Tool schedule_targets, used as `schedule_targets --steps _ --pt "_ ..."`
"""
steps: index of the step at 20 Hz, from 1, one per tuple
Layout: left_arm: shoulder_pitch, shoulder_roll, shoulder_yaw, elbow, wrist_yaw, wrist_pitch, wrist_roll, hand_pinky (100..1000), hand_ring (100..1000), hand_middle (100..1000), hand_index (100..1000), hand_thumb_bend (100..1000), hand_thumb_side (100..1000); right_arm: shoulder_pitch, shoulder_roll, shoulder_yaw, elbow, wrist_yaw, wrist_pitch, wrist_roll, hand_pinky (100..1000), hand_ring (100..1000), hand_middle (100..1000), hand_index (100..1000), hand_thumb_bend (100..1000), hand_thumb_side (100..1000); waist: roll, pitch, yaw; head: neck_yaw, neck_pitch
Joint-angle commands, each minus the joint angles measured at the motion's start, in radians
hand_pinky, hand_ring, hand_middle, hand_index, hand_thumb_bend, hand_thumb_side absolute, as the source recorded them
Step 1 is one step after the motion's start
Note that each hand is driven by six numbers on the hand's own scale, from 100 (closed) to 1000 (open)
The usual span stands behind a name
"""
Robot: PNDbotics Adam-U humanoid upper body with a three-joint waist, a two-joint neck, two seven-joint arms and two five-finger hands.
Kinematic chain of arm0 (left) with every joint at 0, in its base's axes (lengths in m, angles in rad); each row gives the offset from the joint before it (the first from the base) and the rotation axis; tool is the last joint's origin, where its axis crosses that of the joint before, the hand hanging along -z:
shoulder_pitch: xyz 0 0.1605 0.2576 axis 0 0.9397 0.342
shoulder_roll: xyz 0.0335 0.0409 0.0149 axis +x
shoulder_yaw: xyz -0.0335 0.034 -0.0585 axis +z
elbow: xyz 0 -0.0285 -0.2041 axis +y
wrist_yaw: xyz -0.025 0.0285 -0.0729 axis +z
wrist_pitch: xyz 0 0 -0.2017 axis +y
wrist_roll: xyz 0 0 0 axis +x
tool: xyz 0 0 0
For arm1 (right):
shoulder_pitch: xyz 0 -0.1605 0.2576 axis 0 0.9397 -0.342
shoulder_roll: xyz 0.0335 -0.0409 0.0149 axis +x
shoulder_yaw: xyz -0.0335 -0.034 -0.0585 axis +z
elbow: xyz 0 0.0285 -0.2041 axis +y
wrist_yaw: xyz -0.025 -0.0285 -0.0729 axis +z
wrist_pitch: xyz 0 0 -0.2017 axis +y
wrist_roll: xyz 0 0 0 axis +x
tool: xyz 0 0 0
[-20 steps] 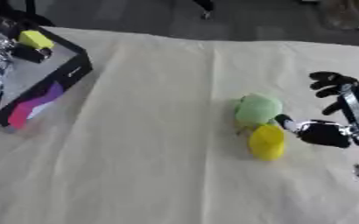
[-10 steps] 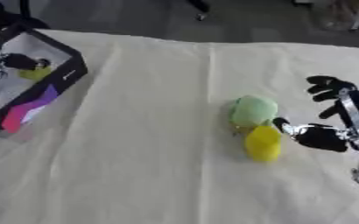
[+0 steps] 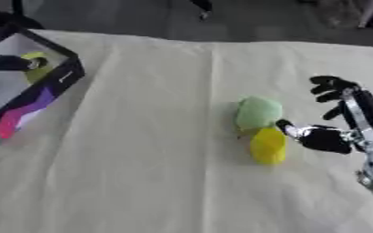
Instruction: Pick up the objects with one hand, pass them to the other hand, and then place them into the box on the other side of the table.
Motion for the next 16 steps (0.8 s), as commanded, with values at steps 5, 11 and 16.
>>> schedule_targets --steps 5,11,16 --pt "-0.015 0.039 -0.008 -0.084 0.096 -0.008 0.124 893 755 798 778 360 466 -0.006 -0.047 -0.012 -0.015 -0.031 0.093 0.027 588 751 727 851 617 242 -0.006 -0.035 0.003 -0.111 0.041" --pt "-0.012 0.032 -0.050 -0.133 0.135 -0.032 0.141 898 765 791 768 364 464 -0.010 -0.058 0.002 -0.015 -0.091 0.199 0.153 647 768 732 857 644 316 -0.010 -0.047 0.005 -0.173 0.069" --pt "-0.011 0.029 -0.064 -0.149 0.139 -0.033 0.120 896 764 784 760 370 472 -0.017 -0.061 0.013 -0.015 -0.091 0.254 0.230 672 773 737 858 652 340 -0.014 -0.055 0.006 -0.192 0.076"
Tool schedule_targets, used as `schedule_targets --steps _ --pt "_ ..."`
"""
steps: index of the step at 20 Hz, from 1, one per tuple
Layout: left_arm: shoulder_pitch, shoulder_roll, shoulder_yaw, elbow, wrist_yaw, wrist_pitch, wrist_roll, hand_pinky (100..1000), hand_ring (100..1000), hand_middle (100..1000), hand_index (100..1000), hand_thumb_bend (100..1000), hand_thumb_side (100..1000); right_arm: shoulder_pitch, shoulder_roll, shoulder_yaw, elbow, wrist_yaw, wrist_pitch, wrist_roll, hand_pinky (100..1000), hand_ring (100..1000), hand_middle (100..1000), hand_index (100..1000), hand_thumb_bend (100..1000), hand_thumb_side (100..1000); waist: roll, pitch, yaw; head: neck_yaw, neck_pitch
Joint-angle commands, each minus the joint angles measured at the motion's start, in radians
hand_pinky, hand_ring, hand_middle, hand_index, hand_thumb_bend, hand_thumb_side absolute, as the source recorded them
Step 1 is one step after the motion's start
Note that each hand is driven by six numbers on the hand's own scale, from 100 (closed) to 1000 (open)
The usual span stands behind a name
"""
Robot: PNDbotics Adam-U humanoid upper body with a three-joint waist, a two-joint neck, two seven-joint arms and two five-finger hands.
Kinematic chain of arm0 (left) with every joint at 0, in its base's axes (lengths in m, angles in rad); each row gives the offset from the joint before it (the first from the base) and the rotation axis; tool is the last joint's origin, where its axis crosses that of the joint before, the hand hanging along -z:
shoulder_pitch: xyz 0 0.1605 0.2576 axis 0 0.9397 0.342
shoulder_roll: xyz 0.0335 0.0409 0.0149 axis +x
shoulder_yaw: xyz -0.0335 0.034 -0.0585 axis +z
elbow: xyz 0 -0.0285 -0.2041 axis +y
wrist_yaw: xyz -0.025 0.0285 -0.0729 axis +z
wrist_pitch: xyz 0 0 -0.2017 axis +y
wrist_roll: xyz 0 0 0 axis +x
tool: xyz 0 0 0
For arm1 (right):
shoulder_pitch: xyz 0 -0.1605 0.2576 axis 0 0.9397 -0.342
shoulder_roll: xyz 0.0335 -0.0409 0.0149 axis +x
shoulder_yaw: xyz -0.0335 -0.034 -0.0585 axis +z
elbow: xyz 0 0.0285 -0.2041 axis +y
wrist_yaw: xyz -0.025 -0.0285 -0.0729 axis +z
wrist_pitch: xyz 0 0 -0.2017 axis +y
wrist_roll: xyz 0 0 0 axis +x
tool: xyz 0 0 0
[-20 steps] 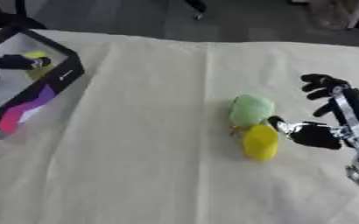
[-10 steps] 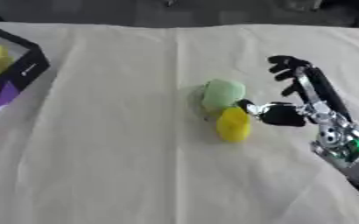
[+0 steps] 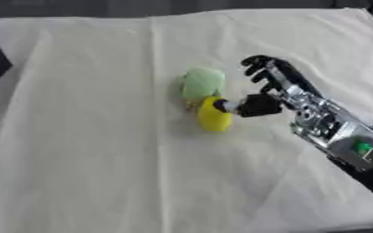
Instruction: Pick up the objects with one hand, pass them to the other hand, and then place them into the box on the other side of the table.
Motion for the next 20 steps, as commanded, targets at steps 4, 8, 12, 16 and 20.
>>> schedule_targets --steps 4,8,12,16,20 --pt "-0.014 0.026 -0.006 -0.027 0.002 0.006 -0.015 892 762 777 758 383 481 -0.010 -0.023 0.003 -0.015 -0.006 0.060 0.050 678 773 751 855 655 347 -0.015 -0.036 0.003 -0.014 0.006" --pt "-0.014 0.025 -0.006 -0.029 0.001 0.010 -0.019 891 761 773 757 386 487 0.001 -0.009 0.009 -0.015 -0.032 0.061 0.057 674 769 745 850 659 348 -0.016 -0.033 0.004 -0.011 -0.001" --pt "-0.014 0.023 -0.005 -0.031 0.004 0.015 -0.018 890 759 768 754 387 492 0.005 -0.001 0.015 -0.015 -0.058 0.061 0.032 678 769 744 849 658 348 -0.016 -0.026 0.004 -0.010 -0.013" --pt "-0.014 0.020 -0.002 -0.031 0.014 0.018 -0.017 888 757 765 753 383 496 0.010 0.001 0.021 -0.015 -0.079 0.061 -0.001 682 768 741 847 654 346 -0.013 -0.018 0.005 -0.013 -0.014" --pt "-0.016 0.017 -0.001 -0.031 0.022 0.021 -0.014 886 756 763 752 385 501 0.010 0.004 0.026 -0.015 -0.112 0.061 -0.038 675 760 731 836 646 336 -0.011 -0.009 0.010 -0.018 -0.020"
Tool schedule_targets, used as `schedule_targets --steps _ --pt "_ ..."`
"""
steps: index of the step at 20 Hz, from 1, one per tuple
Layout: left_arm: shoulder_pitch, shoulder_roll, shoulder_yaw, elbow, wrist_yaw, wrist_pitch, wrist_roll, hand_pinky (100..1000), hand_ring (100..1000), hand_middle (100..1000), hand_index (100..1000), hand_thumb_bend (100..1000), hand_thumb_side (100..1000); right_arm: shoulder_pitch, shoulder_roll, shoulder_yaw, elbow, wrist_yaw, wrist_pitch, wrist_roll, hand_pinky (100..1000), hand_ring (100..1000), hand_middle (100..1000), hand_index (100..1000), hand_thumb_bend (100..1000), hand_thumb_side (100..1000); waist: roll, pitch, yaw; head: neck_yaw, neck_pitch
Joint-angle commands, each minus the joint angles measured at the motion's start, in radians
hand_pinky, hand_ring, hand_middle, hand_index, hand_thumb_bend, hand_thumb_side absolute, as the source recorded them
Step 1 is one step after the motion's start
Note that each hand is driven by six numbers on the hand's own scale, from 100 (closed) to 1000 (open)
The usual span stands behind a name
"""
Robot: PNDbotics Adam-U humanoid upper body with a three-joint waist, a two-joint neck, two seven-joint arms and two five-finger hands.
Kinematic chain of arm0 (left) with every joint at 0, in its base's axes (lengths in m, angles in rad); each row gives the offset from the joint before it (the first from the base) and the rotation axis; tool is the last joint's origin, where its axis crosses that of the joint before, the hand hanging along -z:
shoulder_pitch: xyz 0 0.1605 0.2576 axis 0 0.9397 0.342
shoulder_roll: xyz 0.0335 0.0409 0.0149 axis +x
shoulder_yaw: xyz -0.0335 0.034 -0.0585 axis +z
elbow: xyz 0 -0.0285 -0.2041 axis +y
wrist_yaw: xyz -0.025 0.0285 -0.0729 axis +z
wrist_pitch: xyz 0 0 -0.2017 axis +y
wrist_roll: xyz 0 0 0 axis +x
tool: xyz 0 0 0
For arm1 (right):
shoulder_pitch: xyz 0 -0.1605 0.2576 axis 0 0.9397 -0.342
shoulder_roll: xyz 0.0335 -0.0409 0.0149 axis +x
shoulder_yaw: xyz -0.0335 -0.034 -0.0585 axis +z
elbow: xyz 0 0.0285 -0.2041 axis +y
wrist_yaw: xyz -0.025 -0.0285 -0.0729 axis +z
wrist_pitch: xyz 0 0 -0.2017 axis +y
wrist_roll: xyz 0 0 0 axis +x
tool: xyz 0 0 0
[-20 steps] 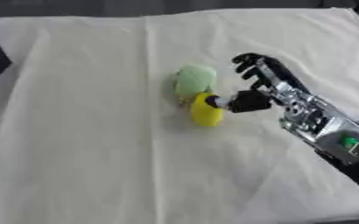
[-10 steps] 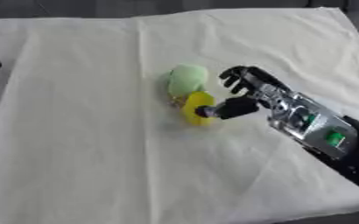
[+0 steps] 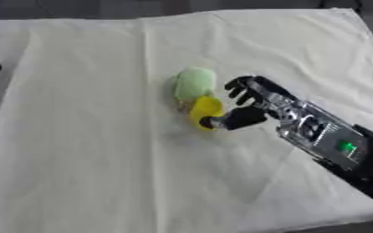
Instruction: Pick up the objects with one hand, pass them to the other hand, and then place them into the box on the other side of the table.
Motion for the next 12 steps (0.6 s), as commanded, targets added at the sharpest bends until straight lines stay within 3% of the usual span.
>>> schedule_targets --steps 1,12 --pt "-0.021 0.017 0.005 -0.022 0.007 0.004 0.004 885 756 763 751 384 503 -0.010 -0.008 -0.004 -0.015 -0.029 0.037 -0.071 673 757 726 831 641 330 -0.006 -0.009 0.002 -0.006 -0.016" --pt "-0.022 0.007 0.005 -0.030 0.024 0.008 0.007 878 752 758 746 383 515 -0.020 0.014 0.014 0.042 -0.152 0.037 -0.224 694 753 707 809 579 291 -0.005 0.014 0.013 -0.017 -0.035"
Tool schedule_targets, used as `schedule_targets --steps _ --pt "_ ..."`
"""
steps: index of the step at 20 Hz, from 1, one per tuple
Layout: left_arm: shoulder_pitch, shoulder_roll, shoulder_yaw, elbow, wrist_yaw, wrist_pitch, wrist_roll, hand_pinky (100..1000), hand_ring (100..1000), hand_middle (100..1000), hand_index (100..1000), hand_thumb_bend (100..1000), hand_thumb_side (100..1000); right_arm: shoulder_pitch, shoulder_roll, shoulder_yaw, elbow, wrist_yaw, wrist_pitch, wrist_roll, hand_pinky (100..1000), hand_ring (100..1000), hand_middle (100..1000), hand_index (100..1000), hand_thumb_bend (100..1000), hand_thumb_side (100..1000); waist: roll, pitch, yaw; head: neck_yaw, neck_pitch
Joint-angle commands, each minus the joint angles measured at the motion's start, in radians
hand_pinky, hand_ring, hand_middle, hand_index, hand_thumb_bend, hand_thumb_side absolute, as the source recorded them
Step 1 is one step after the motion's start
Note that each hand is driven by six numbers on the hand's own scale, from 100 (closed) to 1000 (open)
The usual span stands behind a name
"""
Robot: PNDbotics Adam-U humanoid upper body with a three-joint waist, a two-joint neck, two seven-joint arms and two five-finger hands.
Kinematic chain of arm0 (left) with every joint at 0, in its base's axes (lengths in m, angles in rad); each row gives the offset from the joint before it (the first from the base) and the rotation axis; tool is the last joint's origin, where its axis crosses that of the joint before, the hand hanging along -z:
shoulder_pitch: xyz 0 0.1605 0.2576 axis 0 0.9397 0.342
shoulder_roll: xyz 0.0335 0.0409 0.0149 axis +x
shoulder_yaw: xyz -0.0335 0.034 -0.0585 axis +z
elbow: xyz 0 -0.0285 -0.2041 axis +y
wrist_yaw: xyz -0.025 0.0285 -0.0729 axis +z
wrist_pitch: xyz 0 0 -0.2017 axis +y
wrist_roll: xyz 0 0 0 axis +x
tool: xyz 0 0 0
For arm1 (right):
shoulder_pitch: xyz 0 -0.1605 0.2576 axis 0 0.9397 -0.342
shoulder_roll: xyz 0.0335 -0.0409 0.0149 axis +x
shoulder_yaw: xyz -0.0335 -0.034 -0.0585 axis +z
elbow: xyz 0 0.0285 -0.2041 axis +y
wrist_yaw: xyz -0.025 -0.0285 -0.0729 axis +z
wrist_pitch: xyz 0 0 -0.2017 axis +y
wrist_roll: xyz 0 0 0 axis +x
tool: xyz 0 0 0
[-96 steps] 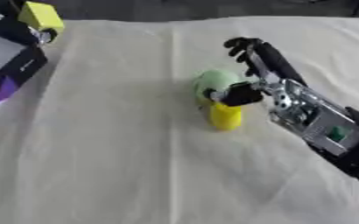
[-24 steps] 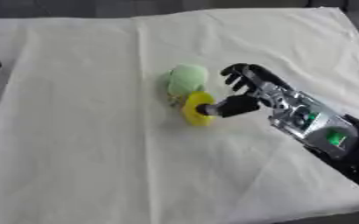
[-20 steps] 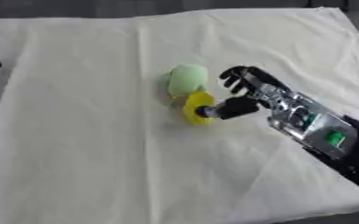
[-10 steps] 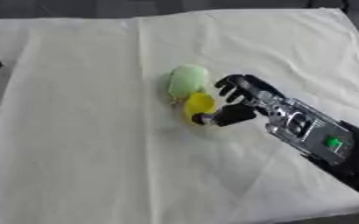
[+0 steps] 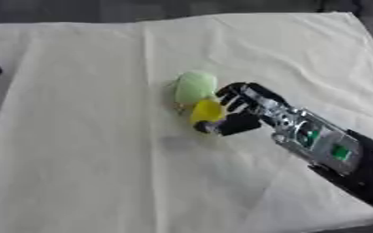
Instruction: Pick up the objects with one hand, pass them to the other hand, and then place them into the box on the other side of the table.
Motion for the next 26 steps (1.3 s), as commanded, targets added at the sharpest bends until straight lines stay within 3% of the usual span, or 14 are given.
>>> schedule_targets --steps 1,10,18,26 --pt "-0.022 0.017 0.005 -0.026 0.009 0.004 0.003 878 752 757 745 384 516 -0.013 -0.008 0.000 0.011 -0.038 0.114 -0.159 697 753 706 809 576 288 -0.005 0.004 0.002 -0.006 -0.017" --pt "-0.021 0.016 0.003 -0.036 0.019 0.005 0.003 876 751 756 744 389 519 -0.013 0.000 0.007 0.040 -0.078 0.114 -0.242 698 753 706 809 572 281 -0.001 0.019 0.011 -0.009 -0.026" --pt "-0.014 0.017 0.006 -0.032 0.019 0.011 0.005 874 752 756 743 383 522 -0.007 0.008 0.007 0.034 -0.110 0.114 -0.283 691 709 629 741 441 100 -0.001 0.022 0.011 -0.005 -0.020" --pt "-0.008 0.018 0.006 -0.029 0.018 0.011 0.006 874 752 756 742 378 521 0.010 -0.001 0.009 0.014 -0.104 0.114 -0.290 695 713 648 758 394 100 0.000 0.015 0.008 -0.001 -0.016"
